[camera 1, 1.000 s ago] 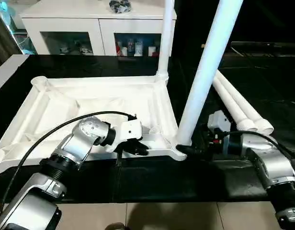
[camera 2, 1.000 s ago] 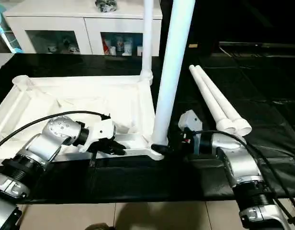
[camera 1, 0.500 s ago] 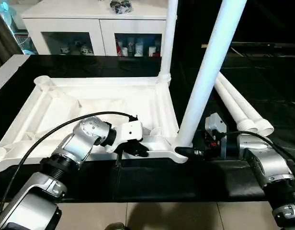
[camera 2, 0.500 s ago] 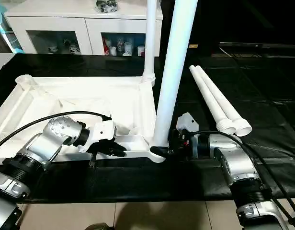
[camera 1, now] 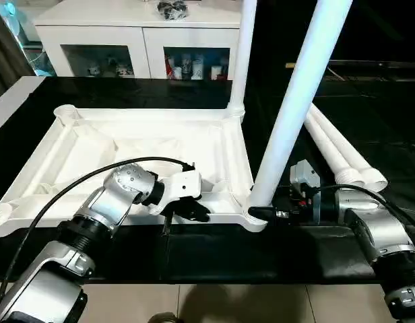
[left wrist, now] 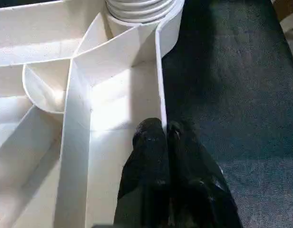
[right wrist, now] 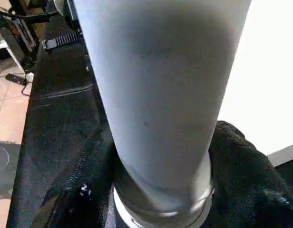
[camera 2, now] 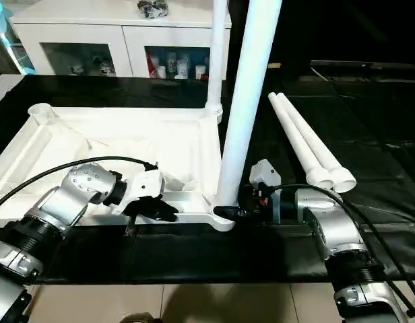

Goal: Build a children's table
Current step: Rotate leg to tighten

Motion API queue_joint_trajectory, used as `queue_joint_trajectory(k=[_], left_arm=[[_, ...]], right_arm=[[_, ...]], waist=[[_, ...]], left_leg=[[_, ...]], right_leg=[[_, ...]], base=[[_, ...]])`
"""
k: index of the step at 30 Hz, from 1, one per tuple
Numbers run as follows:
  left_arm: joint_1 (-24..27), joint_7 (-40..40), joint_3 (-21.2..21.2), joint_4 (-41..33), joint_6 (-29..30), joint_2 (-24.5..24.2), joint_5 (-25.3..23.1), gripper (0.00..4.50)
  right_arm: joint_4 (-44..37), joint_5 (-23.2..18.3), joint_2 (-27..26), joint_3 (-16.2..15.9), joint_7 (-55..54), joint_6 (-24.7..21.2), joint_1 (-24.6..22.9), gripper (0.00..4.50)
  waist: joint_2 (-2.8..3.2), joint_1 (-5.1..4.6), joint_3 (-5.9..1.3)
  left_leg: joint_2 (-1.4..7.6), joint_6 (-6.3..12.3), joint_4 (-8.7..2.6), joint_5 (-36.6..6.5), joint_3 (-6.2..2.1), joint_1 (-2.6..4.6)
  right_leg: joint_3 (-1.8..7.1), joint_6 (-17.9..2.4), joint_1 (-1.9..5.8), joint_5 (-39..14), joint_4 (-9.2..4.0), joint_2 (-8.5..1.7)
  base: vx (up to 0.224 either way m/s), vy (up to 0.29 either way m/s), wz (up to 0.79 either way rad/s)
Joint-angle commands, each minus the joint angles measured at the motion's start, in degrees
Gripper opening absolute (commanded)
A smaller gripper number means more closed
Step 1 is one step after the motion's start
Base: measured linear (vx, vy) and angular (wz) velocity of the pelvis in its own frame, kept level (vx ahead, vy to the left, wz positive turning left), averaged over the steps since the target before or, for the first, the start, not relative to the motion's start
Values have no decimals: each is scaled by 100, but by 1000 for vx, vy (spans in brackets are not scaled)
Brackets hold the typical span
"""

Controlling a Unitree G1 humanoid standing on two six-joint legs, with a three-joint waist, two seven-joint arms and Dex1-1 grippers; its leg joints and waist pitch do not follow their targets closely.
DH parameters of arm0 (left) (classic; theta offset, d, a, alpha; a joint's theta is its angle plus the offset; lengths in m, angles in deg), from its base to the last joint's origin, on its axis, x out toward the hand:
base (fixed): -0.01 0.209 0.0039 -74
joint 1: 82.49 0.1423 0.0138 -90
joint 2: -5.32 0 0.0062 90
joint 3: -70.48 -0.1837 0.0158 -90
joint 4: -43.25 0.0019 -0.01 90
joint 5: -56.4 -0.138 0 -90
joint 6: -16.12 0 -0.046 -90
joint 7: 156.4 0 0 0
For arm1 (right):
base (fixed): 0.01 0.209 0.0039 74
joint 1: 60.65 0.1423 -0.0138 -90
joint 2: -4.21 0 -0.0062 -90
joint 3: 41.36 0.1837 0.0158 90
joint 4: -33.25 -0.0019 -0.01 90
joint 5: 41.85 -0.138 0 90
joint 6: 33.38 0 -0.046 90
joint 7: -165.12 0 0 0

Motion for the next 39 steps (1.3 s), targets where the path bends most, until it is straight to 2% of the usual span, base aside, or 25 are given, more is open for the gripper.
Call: queue_joint_trajectory(k=[1,2,3,5,6,7,9,10,12,14,16,18,19,20,21,22,24,25,26,28,30,32,34,35,39], left_arm=[[-139,-119,-116,-6,-73,1,-80,0],[-138,-120,-118,1,-70,4,-78,0],[-139,-118,-115,8,-60,8,-72,0],[-151,-36,-56,40,81,68,-28,0],[-151,-36,-56,40,81,68,-28,0],[-173,71,12,64,227,144,18,0],[-220,311,140,92,499,298,91,0],[-262,478,207,123,613,387,108,0],[-415,998,430,234,977,669,178,0],[-643,1612,736,353,1473,1053,322,0],[-760,1904,826,381,1654,1219,322,0],[-821,2089,887,377,1794,1330,322,0],[-871,2322,961,369,1923,1449,318,0],[-905,2499,1018,364,2017,1536,315,0],[-912,2564,1035,359,2038,1566,311,0],[-922,2681,1066,348,2080,1619,301,0],[-928,2867,1099,321,2158,1693,253,0],[-928,2867,1099,321,2158,1693,253,0],[-906,2991,1067,292,2167,1719,155,0],[-838,3084,966,244,2138,1703,-11,0],[-784,3081,906,217,2108,1659,-79,0],[-765,3096,888,193,2118,1647,-103,0],[-747,3106,887,186,2127,1630,-111,0],[-712,3110,876,206,2114,1554,-122,0],[-693,3105,849,307,1976,1441,-169,0]], right_arm=[[-17,40,-2,-184,162,-54,-111,252],[-35,39,-14,-193,160,-58,-141,252],[-53,39,-23,-198,152,-63,-162,252],[-151,-16,-86,-169,56,-183,-246,252],[-151,-16,-86,-169,56,-183,-246,252],[-204,-52,-159,-120,-106,-294,-293,252],[-233,-7,-293,-59,-501,-432,-351,252],[-225,51,-373,-42,-723,-465,-365,252],[-168,206,-640,8,-1385,-584,-377,252],[53,314,-1110,127,-2289,-854,-260,251],[301,219,-1445,251,-2686,-1044,-65,251],[548,205,-1679,348,-3049,-1138,121,251],[872,237,-1891,440,-3480,-1157,344,247],[1122,269,-2031,506,-3800,-1146,514,244],[1219,262,-2078,545,-3918,-1141,577,243],[1385,250,-2156,615,-4131,-1134,687,242],[1612,237,-2252,720,-4463,-1119,843,242],[1612,237,-2252,720,-4463,-1119,843,242],[1733,284,-2302,761,-4629,-1109,933,242],[1815,367,-2365,824,-4720,-1088,1010,242],[1815,418,-2393,869,-4727,-1042,1024,298],[1864,451,-2410,900,-4769,-996,1053,321],[1887,476,-2404,901,-4748,-904,1061,333],[1938,605,-2329,820,-4776,-582,1055,345],[1840,578,-2245,802,-4655,-470,966,387]], waist=[[34,-27,-412],[33,-27,-409],[82,-16,-411],[58,-24,-409],[63,-20,-407],[102,-14,-410],[88,-17,-393],[84,-41,-369],[99,-78,-351],[99,-137,-338],[107,-218,-336],[123,-297,-351],[156,-364,-354],[155,-420,-355],[157,-445,-363],[165,-466,-363],[153,-472,-367],[156,-467,-380],[124,-451,-400],[106,-448,-407],[115,-424,-412],[110,-408,-419],[118,-403,-424],[124,-404,-413],[137,-416,-398]], left_leg=[[425,218,-407,-1585,-213,113],[421,226,-408,-1591,-214,111],[419,221,-406,-1608,-220,110],[415,222,-409,-1657,-214,112],[418,227,-410,-1649,-215,114],[419,223,-411,-1661,-221,112],[416,202,-424,-1759,-228,120],[403,166,-432,-1890,-225,131],[380,-1,-433,-2171,-246,212],[366,-78,-437,-2307,-275,216],[356,-94,-451,-2434,-309,189],[361,-73,-467,-2505,-336,159],[376,-90,-482,-2543,-345,148],[374,-116,-482,-2587,-351,148],[364,-114,-479,-2555,-350,150],[357,-76,-476,-2436,-340,114],[342,-14,-460,-2286,-306,132],[346,33,-455,-2107,-288,116],[349,90,-447,-1915,-273,108],[355,174,-439,-1675,-255,93],[350,240,-423,-1489,-240,83],[350,317,-422,-1285,-235,59],[359,327,-419,-1244,-233,67],[364,306,-427,-1310,-233,74],[369,228,-449,-1575,-245,91]], right_leg=[[335,-1196,273,-1524,-403,-487],[333,-1187,274,-1559,-406,-487],[332,-1182,272,-1586,-406,-493],[334,-1145,274,-1661,-427,-489],[335,-1137,270,-1680,-429,-490],[333,-1129,272,-1733,-427,-491],[326,-1070,264,-1950,-462,-495],[321,-987,251,-2258,-498,-494],[305,-855,202,-2833,-570,-509],[277,-744,191,-3143,-606,-515],[237,-605,225,-3303,-631,-508],[202,-588,251,-3181,-634,-524],[192,-631,257,-2997,-626,-522],[172,-694,260,-2872,-622,-526],[165,-720,267,-2790,-616,-522],[182,-756,283,-2620,-608,-532],[203,-851,263,-2416,-612,-523],[226,-924,275,-2164,-583,-522],[236,-986,289,-1949,-546,-524],[241,-1038,298,-1764,-527,-512],[246,-1070,308,-1645,-509,-519],[244,-1073,329,-1522,-492,-520],[241,-1067,317,-1518,-489,-516],[237,-1061,306,-1588,-501,-507],[234,-973,289,-1875,-532,-501]], base=[[0,0,0],[0,0,0],[0,0,0],[0,0,0],[0,0,0],[0,0,0],[0,0,0],[0,0,0],[0,0,0],[0,0,0],[0,0,0],[0,0,0],[0,0,0],[0,0,0],[0,0,0],[0,0,0],[0,0,0],[0,0,0],[0,0,0],[0,0,0],[0,0,0],[0,0,0],[0,0,0],[0,0,0],[0,0,0]])
